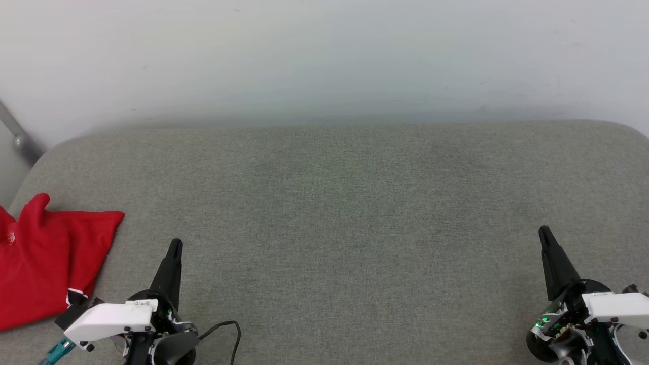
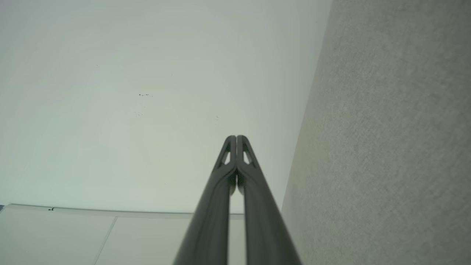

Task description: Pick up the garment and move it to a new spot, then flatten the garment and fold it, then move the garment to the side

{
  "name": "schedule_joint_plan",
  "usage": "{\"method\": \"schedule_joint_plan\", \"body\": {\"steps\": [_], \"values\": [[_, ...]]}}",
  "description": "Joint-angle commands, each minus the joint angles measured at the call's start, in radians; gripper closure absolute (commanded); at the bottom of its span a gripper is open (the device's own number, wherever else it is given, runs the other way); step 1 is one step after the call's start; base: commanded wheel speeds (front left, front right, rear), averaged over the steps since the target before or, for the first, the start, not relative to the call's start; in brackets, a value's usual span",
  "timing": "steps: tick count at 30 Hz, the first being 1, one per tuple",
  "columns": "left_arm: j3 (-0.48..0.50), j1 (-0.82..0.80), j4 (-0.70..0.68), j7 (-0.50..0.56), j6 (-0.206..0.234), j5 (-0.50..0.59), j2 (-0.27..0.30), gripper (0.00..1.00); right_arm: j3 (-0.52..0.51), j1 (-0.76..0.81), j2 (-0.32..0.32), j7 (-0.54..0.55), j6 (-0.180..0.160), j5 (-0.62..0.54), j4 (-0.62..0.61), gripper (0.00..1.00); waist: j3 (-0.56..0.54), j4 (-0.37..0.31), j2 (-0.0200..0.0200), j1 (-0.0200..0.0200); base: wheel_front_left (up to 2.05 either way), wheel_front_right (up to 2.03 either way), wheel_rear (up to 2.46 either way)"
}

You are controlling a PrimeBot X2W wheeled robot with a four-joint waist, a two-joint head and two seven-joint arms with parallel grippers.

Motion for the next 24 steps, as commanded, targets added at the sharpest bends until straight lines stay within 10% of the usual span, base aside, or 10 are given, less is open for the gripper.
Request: {"method": "schedule_joint_plan", "body": {"steps": [1, 24], "values": [[0.002, -0.006, 0.0, 0.002, -0.003, 0.0, -0.002, 1.0, 0.0, -0.012, 0.004, 0.002, 0.0, -0.004, 0.001, 1.0, 0.0, 0.0, 0.0, 0.0, 0.0, 0.0, 0.0], [0.002, -0.006, 0.0, 0.002, -0.003, 0.0, -0.002, 1.0, 0.0, -0.012, 0.004, 0.002, 0.0, -0.004, 0.001, 1.0, 0.0, 0.0, 0.0, 0.0, 0.0, 0.0, 0.0]]}}
